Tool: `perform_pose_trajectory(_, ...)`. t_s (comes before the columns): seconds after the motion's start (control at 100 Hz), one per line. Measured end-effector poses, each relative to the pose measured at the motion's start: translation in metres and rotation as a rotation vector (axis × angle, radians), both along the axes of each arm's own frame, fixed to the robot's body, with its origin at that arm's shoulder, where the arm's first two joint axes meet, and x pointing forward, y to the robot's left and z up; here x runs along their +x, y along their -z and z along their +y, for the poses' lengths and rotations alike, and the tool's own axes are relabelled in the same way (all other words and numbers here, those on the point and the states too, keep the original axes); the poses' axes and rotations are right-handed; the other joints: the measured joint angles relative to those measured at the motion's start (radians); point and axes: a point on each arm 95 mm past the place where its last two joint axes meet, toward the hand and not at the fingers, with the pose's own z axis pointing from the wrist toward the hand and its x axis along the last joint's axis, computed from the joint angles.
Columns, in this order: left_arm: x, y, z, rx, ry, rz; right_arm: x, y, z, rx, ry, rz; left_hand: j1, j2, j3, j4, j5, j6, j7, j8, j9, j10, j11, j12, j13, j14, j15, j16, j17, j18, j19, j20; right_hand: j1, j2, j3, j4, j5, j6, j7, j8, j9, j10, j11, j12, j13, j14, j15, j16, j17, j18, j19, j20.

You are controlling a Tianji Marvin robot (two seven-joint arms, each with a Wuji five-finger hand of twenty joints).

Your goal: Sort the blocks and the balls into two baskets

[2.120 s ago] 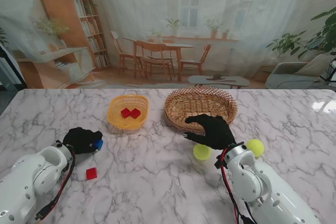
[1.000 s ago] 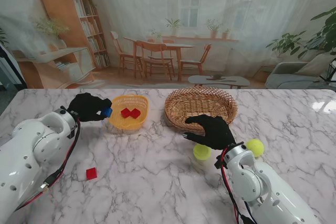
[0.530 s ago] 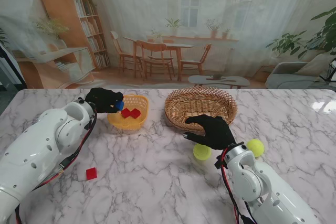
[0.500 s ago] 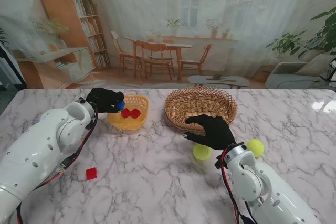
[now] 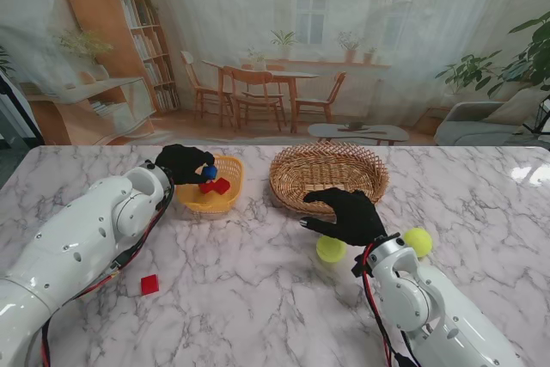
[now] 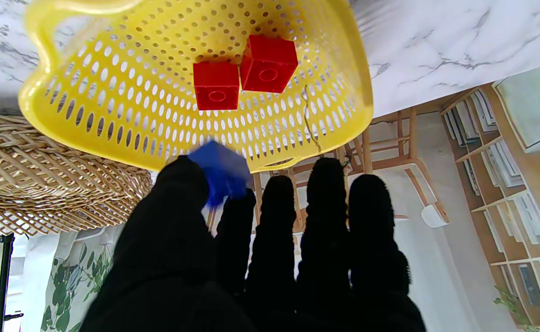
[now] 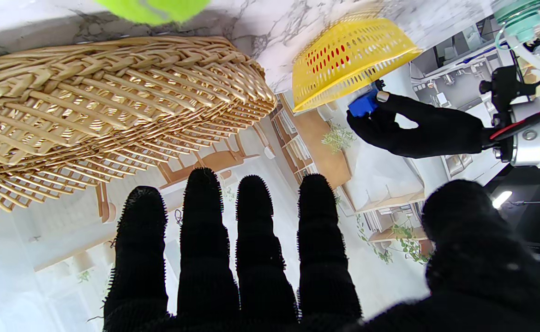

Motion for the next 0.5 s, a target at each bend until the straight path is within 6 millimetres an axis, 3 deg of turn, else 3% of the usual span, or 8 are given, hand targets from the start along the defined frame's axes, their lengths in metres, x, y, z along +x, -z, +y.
perform_pose_trajectory(0.14, 0.001, 0.002, 0.002, -0.003, 0.001, -0.006, 0.000, 0.000, 0.000, 0.001, 0.001, -0.001, -0.010, 0.002, -0.011, 0.000, 0.000, 0.008, -0.078, -0.068, -0.038, 0.012, -0.056, -0.085, -0.022, 0.005, -0.025, -0.049, -0.018, 0.000, -0.017, 0.000, 0.000, 0.000, 0.000, 0.000, 0.000, 0.000, 0.000, 0.000, 0.000, 0.000, 0.000, 0.000, 0.000, 0.000, 0.000, 0.000, 0.000, 0.000, 0.000, 0.000)
perform_pose_trajectory(0.5, -0.008, -0.003, 0.012, -0.015, 0.018, -0.027, 0.000, 0.000, 0.000, -0.001, -0.001, 0.001, -0.010, 0.017, -0.011, 0.000, 0.009, 0.013, -0.107, -0.086, -0.048, 0.022, -0.054, -0.094, -0.034, 0.008, -0.033, -0.070, -0.022, 0.000, -0.018, 0.000, 0.000, 0.000, -0.001, 0.000, 0.000, 0.000, 0.000, 0.000, 0.000, 0.000, 0.000, 0.000, 0.000, 0.000, 0.000, 0.000, 0.000, 0.000, 0.000, 0.000)
